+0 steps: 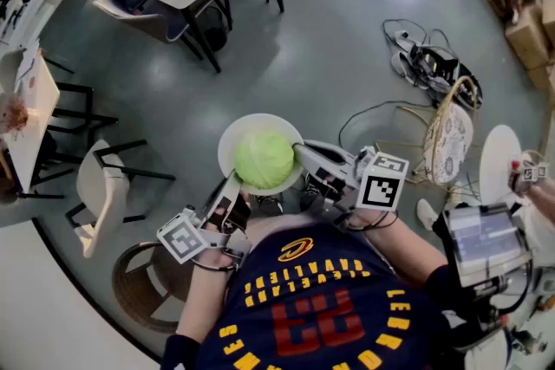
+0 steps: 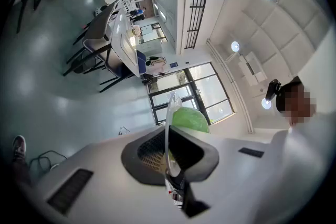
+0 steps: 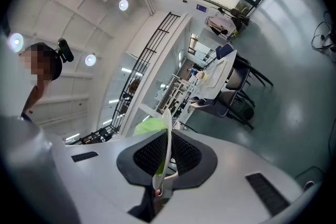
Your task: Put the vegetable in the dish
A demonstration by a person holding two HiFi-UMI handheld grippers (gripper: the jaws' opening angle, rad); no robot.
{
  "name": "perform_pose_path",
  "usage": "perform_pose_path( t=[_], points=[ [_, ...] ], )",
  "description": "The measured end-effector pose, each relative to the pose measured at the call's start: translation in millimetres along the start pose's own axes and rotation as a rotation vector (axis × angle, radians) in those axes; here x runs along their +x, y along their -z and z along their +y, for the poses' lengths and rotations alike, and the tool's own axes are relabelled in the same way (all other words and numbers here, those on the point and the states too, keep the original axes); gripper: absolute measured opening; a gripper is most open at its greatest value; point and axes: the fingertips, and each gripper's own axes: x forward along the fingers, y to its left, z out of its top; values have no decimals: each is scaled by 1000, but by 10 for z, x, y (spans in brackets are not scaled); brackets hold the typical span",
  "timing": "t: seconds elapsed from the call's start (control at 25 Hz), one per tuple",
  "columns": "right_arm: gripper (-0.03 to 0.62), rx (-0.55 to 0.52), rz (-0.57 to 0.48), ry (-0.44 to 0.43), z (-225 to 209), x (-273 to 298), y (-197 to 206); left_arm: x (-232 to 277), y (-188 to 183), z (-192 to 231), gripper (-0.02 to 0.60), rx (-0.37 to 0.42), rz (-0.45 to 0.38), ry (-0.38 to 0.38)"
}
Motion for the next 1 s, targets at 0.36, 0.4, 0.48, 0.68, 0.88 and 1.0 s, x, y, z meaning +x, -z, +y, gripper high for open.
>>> perform_pose_path(
  t=[0.36,0.4,0.48,0.68,0.88,1.0],
  points=[
    [18,10,-5,9,-74,-36,66,15,26,8,11,-4,2,-5],
    [18,13,-8,10,-96,-40,40,47,22,8,11,-4,2,-7],
    [18,14,-17,14,-152,-45,-60,152,0,-11,11,-1,4,-5],
    [18,26,-31,15,-209,-5,-137,239,-61,-3,11,3,-3,1],
    [18,38,-42,33,-321,-143,-281,430,19,-28,11,-27,0,-7],
    [18,20,-47,23,-339,-215,-409,545,70,-35,11,-45,-5,-9]
  ],
)
